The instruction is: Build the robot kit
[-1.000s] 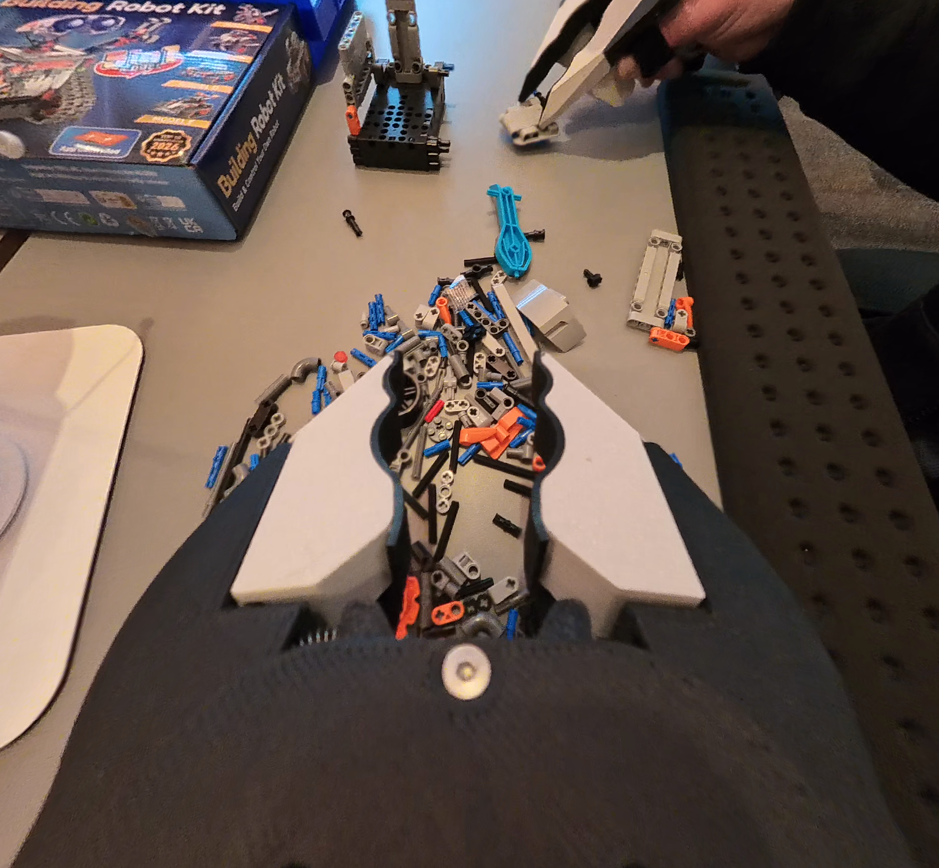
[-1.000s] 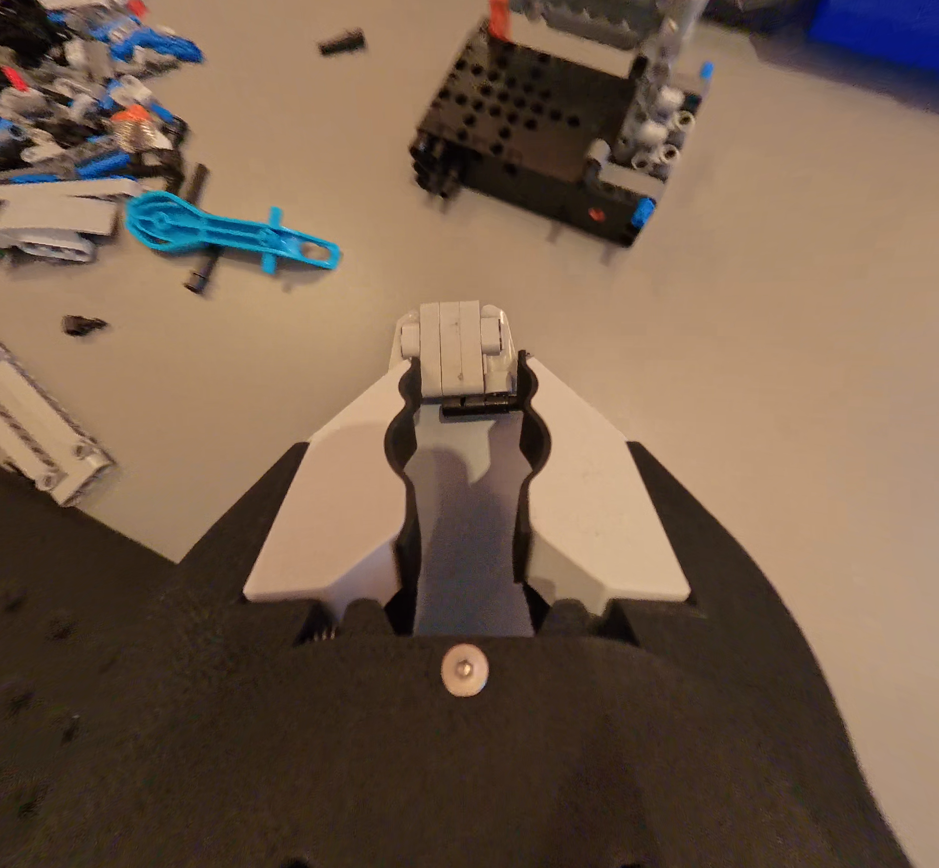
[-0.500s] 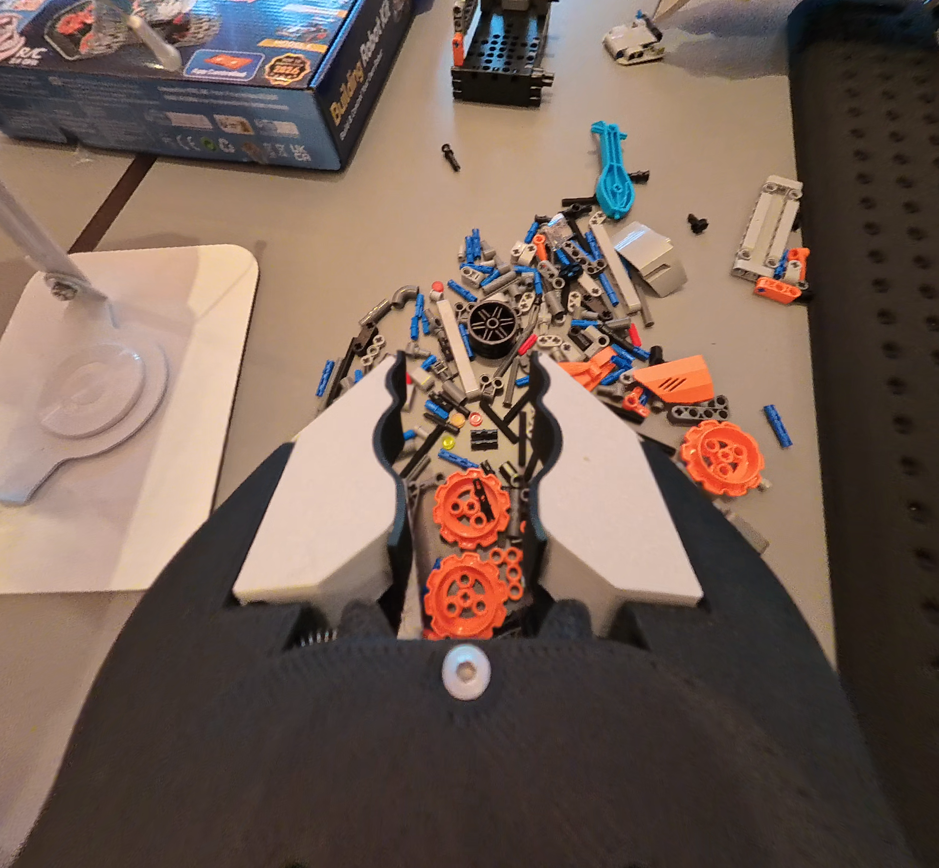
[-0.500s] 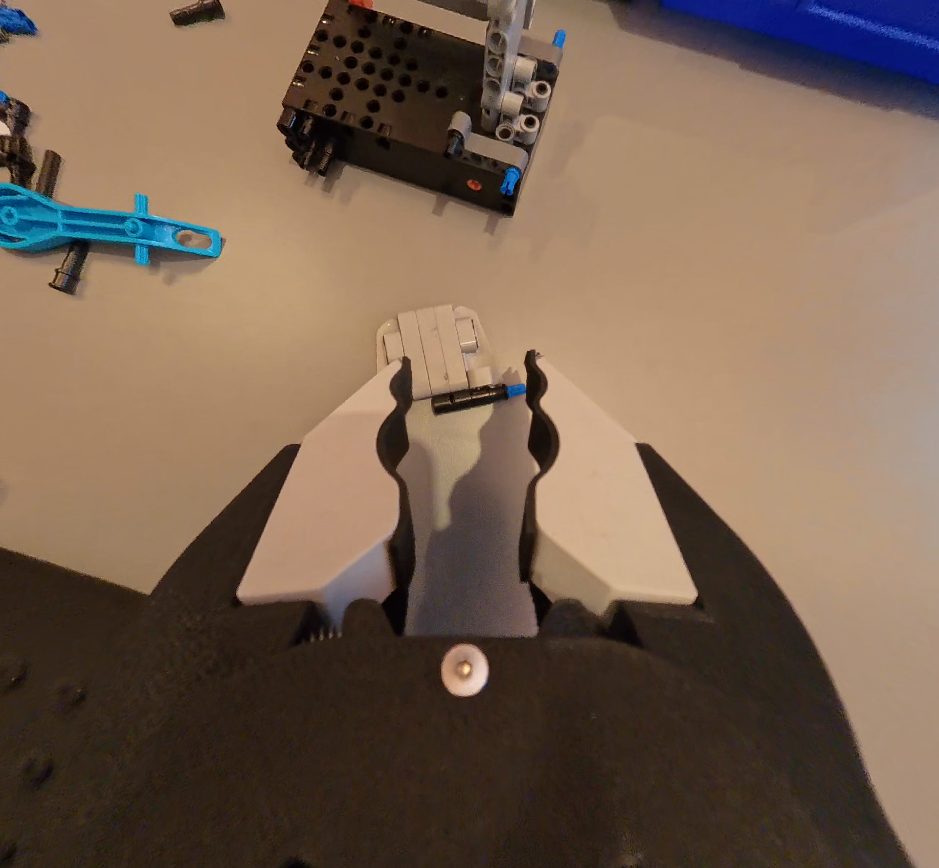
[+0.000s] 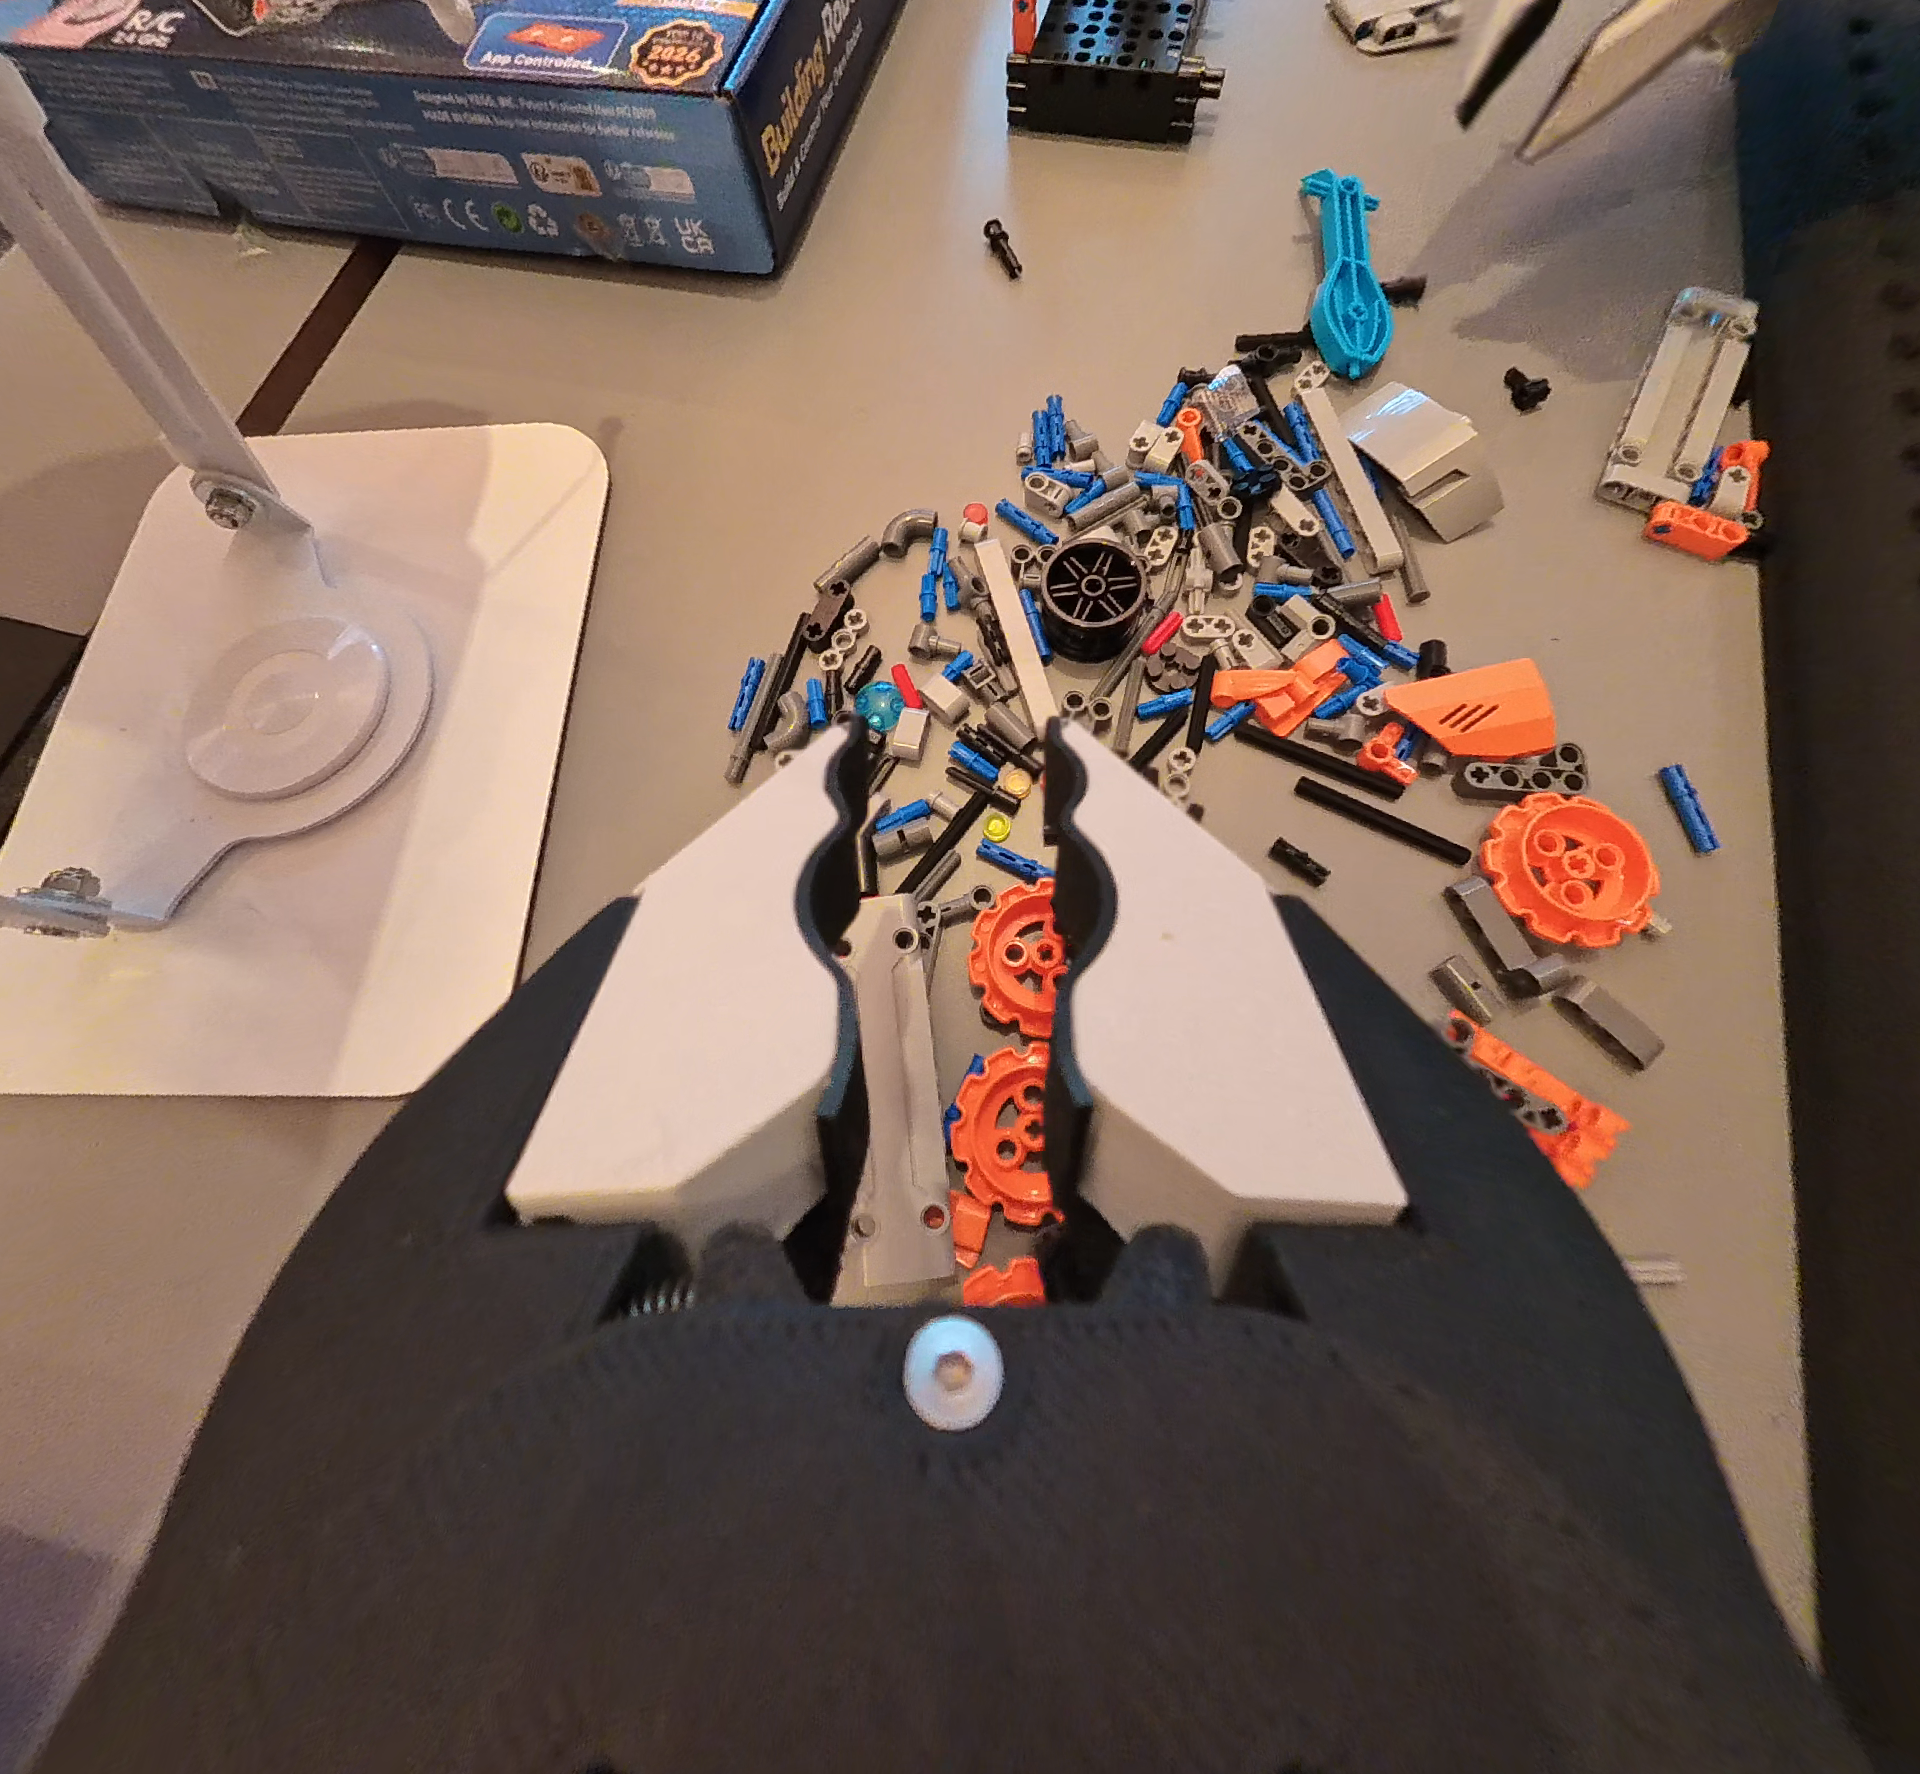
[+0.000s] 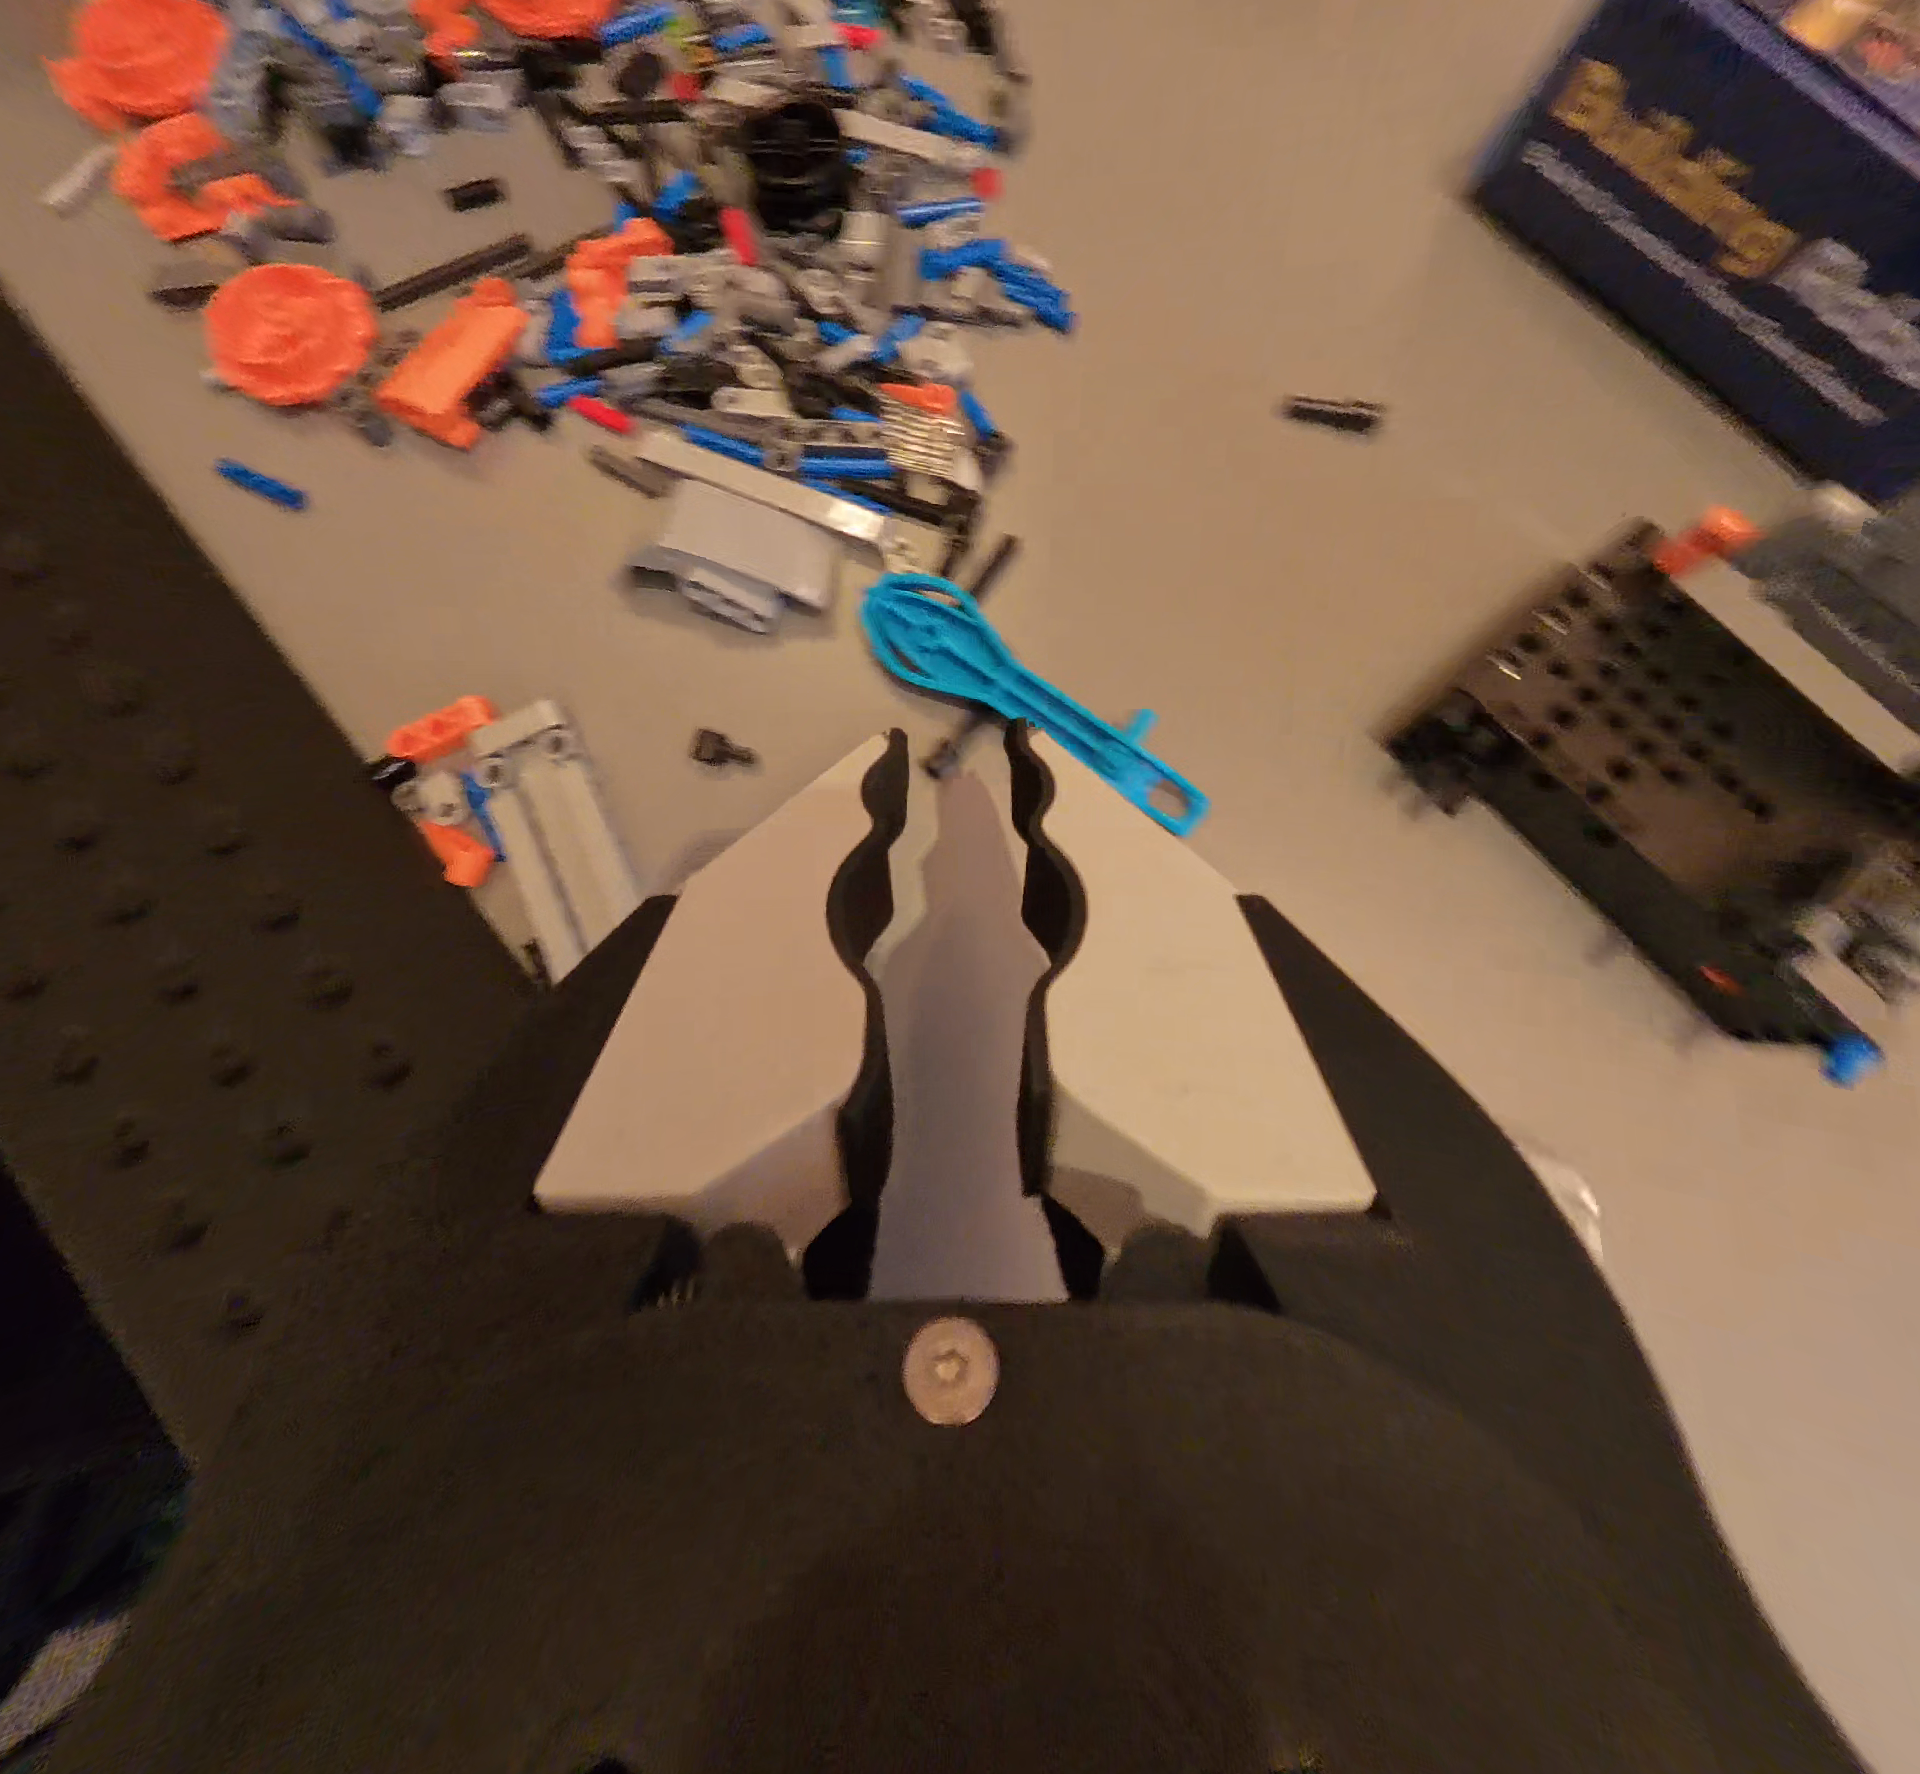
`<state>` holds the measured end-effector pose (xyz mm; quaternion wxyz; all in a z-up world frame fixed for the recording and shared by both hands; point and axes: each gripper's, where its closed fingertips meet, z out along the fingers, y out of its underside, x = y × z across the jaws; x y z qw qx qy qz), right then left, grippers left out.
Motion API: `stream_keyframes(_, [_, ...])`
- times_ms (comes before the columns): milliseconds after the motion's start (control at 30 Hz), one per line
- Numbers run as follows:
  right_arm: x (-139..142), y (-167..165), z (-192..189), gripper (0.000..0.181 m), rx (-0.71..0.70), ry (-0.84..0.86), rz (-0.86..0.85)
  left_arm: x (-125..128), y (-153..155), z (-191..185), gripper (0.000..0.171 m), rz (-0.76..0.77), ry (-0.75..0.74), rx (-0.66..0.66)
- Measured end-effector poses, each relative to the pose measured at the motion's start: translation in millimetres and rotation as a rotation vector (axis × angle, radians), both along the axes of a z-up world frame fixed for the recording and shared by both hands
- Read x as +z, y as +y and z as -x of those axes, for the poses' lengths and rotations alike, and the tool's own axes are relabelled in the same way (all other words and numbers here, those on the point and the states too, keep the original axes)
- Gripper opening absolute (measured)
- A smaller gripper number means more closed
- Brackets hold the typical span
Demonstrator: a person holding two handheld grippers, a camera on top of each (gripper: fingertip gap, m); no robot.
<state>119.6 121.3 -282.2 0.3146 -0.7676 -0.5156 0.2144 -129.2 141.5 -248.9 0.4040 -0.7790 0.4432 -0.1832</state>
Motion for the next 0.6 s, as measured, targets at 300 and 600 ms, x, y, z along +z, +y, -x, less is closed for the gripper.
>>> stream_keyframes(300, [-37.0,-40.5,27.5,0.018,0.234,-0.128,0.044,-6.3,0.8,2.8,0.028,0.02,0.003,-0.008])
stream_keyframes(600, [-41.2,-45.5,33.7,0.0,0.28,-0.118,0.037,-9.7,0.5,-1.8,0.029,0.029,0.004,-0.018])
